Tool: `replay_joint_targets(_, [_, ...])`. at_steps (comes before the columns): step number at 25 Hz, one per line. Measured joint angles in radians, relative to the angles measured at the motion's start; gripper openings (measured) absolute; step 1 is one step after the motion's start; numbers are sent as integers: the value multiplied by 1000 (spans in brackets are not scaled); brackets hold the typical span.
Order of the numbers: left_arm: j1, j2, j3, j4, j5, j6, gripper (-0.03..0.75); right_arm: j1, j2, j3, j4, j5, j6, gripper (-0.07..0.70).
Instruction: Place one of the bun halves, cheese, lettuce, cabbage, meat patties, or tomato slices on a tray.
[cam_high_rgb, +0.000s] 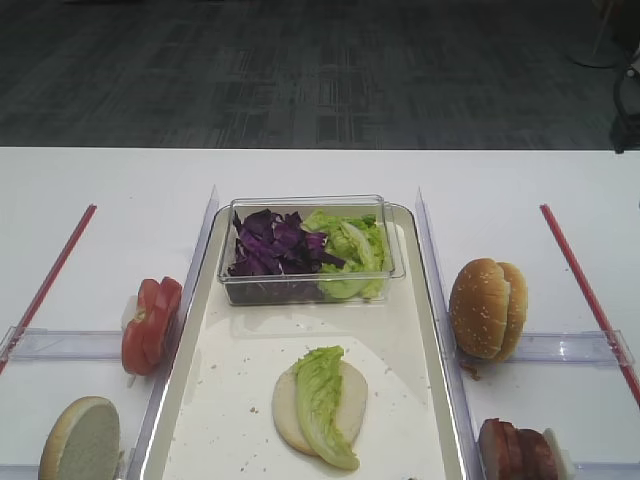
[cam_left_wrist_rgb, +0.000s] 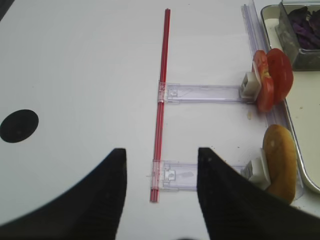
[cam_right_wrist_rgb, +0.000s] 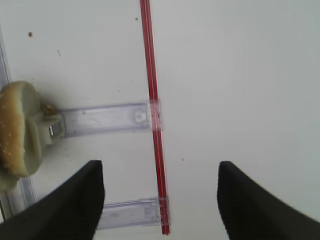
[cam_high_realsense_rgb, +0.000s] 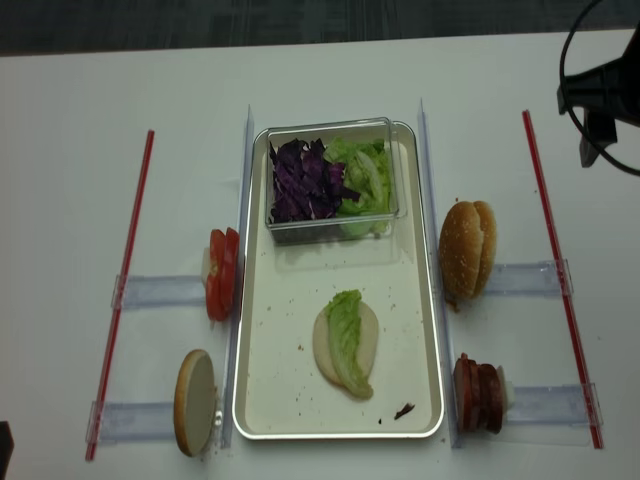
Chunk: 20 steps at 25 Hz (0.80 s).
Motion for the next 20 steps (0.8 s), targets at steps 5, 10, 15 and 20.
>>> replay_joint_targets(5, [0,0,0,0,0,0,302,0,-128,152,-8,-42,0,508])
replay_joint_targets(10, [0,0,0,0,0,0,302,-1,-231,300,-8,-88,0,508])
replay_joint_targets(15, [0,0,0,0,0,0,302,-6,-353,420,-14,-123,0,508])
replay_joint_targets(20, [0,0,0,0,0,0,302,-6,-478,519,-34,-129,0,508])
